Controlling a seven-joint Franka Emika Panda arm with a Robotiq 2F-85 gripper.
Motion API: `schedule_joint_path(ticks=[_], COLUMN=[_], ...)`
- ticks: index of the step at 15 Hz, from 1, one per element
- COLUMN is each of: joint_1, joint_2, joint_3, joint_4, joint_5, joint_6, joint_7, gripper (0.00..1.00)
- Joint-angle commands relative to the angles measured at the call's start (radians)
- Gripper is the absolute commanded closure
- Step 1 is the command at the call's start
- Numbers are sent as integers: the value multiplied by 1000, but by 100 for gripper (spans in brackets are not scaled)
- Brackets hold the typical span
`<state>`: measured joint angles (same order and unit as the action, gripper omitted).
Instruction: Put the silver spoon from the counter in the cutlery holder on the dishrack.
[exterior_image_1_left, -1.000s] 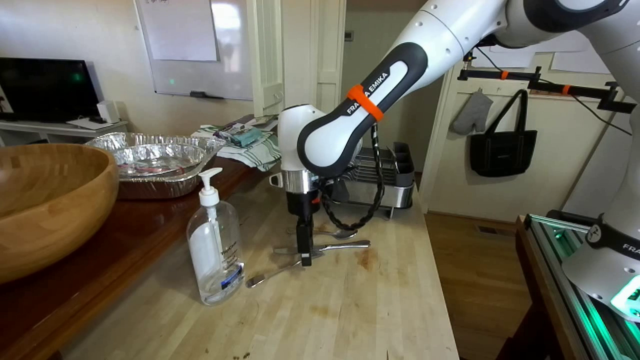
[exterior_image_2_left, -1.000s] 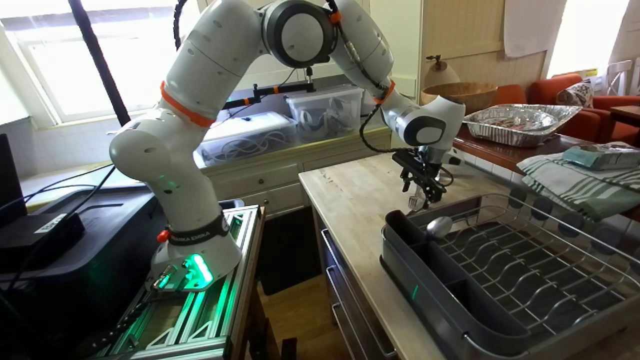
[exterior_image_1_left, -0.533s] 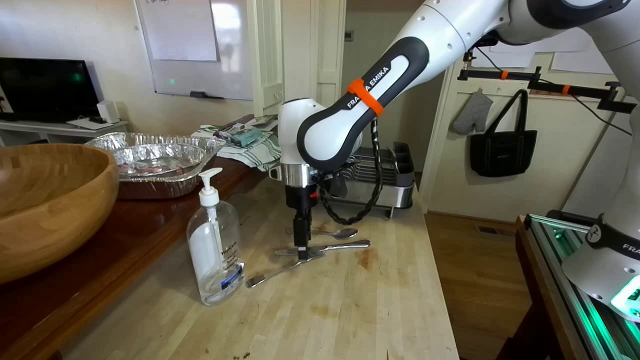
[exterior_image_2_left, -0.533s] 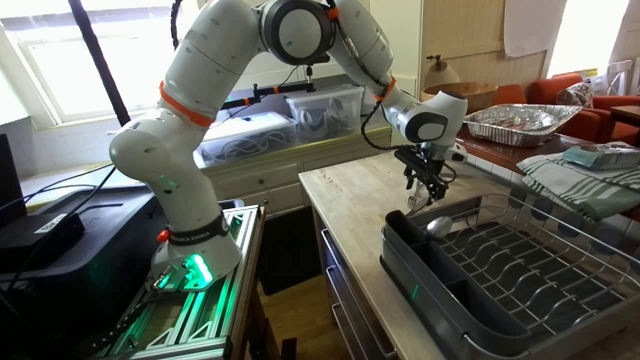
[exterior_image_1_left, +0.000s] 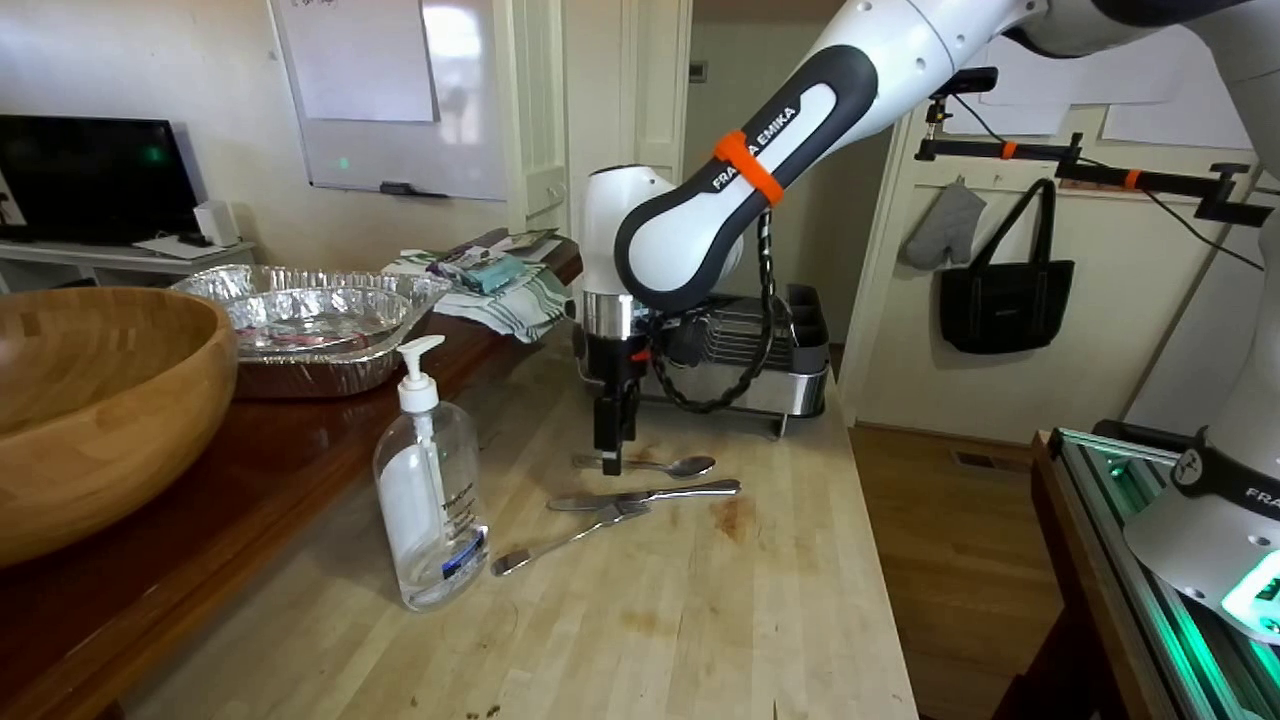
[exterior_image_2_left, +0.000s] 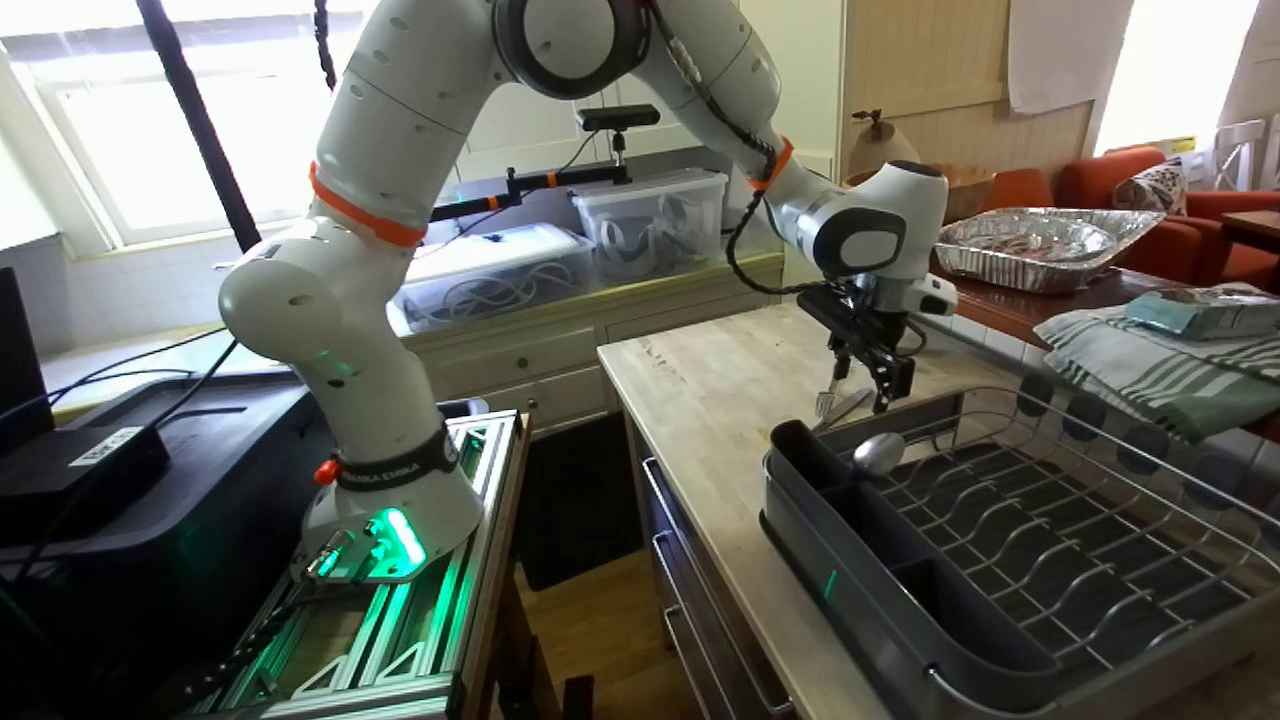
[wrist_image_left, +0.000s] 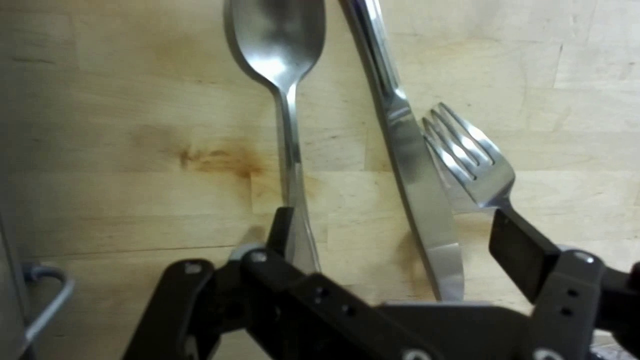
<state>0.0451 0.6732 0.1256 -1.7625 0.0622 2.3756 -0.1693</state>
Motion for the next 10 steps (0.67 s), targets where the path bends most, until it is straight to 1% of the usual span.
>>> schedule_joint_path(ticks=[1,10], joint_1=[4,3], joint_2=[-15,28], joint_3=[-24,-37], joint_4=[-40,-24], joint_5=[-10,-14], joint_6=[10,-9], joint_7=[38,34], gripper=[0,0])
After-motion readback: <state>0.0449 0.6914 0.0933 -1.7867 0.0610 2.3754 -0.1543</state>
